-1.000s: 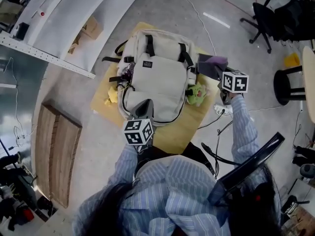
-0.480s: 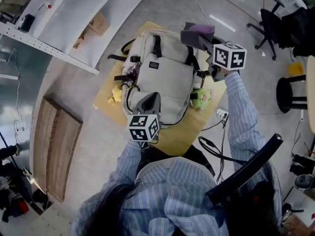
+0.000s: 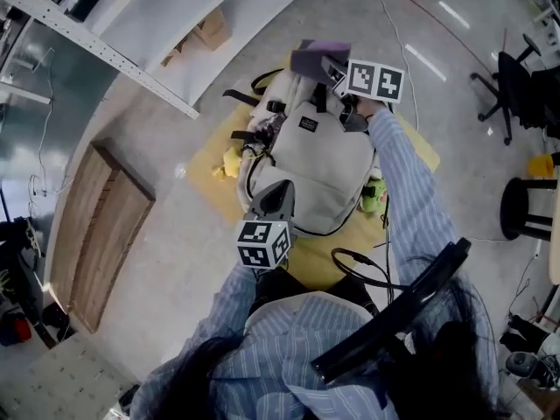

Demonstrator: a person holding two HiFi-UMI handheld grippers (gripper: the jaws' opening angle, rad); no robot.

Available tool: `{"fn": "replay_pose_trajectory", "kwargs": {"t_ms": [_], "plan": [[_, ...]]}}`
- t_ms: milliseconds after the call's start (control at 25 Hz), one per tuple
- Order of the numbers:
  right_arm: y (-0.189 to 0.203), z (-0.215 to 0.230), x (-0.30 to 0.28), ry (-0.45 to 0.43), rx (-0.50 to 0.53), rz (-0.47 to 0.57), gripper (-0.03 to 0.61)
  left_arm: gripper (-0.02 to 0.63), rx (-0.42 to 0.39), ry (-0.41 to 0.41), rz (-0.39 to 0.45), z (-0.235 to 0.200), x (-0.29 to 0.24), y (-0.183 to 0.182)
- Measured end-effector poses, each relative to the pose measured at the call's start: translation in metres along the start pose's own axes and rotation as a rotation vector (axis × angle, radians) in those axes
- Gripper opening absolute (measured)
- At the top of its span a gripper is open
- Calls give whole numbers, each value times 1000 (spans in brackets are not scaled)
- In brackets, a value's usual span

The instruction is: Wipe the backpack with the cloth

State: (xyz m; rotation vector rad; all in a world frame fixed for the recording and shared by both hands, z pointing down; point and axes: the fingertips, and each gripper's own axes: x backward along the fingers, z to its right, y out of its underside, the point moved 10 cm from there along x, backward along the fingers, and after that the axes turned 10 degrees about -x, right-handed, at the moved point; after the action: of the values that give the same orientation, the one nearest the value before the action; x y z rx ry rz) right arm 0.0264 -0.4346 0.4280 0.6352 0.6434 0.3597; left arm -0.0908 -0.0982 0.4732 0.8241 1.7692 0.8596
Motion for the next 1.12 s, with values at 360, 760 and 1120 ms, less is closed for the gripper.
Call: {"fn": "replay_pose_trajectory", "kwargs": {"t_ms": [360,760,1120], "plan": [[2,54,-1,211,25,-21,41,14,84,-118,-51,-34,33,35],[10,141,112,467,-22,13,41,14,45,-76,-53,-28,21,29],[50,173,188,556,-116,22,41,14,-1,8,-70,6,16,31]]}}
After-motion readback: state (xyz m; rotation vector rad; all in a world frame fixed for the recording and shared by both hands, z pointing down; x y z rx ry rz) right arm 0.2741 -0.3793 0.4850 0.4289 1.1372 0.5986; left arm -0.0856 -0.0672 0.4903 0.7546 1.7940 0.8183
